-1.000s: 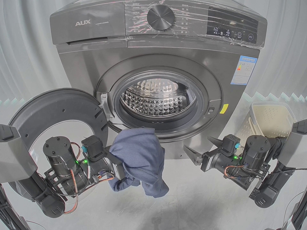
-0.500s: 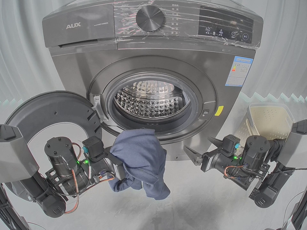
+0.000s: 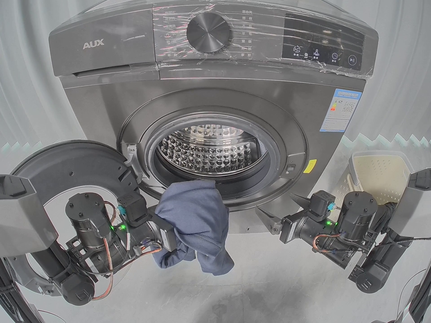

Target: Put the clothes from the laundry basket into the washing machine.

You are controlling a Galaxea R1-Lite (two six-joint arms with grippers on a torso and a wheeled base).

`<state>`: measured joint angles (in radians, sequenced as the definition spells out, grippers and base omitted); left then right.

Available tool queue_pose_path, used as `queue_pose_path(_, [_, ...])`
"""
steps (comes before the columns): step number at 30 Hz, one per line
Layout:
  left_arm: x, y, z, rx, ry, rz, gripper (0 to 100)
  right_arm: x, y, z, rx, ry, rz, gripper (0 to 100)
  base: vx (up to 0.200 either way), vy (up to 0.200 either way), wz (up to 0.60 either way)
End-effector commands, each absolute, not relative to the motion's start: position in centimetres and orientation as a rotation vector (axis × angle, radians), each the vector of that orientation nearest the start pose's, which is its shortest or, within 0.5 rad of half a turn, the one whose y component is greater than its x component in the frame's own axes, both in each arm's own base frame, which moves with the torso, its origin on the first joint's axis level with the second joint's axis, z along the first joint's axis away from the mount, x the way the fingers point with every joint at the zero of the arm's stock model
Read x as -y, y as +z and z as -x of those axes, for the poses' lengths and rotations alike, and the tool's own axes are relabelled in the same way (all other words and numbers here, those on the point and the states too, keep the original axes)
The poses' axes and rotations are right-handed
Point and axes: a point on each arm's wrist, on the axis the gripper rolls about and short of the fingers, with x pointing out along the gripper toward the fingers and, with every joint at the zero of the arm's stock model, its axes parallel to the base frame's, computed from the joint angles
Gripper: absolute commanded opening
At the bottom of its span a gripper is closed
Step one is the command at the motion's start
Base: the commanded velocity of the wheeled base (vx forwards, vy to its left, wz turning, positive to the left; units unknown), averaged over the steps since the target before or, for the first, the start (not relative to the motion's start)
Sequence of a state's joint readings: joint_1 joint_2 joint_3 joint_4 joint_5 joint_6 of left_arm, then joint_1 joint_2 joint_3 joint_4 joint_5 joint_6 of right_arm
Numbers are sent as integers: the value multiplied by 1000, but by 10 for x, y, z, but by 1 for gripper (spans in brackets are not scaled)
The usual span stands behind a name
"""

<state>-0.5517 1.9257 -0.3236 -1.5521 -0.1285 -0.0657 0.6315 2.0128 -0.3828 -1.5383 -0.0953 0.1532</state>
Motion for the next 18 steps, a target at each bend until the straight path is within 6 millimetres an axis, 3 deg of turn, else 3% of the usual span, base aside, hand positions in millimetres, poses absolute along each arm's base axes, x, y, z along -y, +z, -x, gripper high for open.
queue_pose_path(1, [148,96,-235,-84,-677,50,0,-173,82,-239,-130,531,-116,100,200,0,0])
queue_pose_path(9, [150,93,-235,-93,-683,48,0,-174,82,-239,-130,533,-116,100,200,0,0])
queue_pose_path(18, [153,93,-234,-95,-692,47,0,-175,83,-237,-130,539,-115,100,0,0,0])
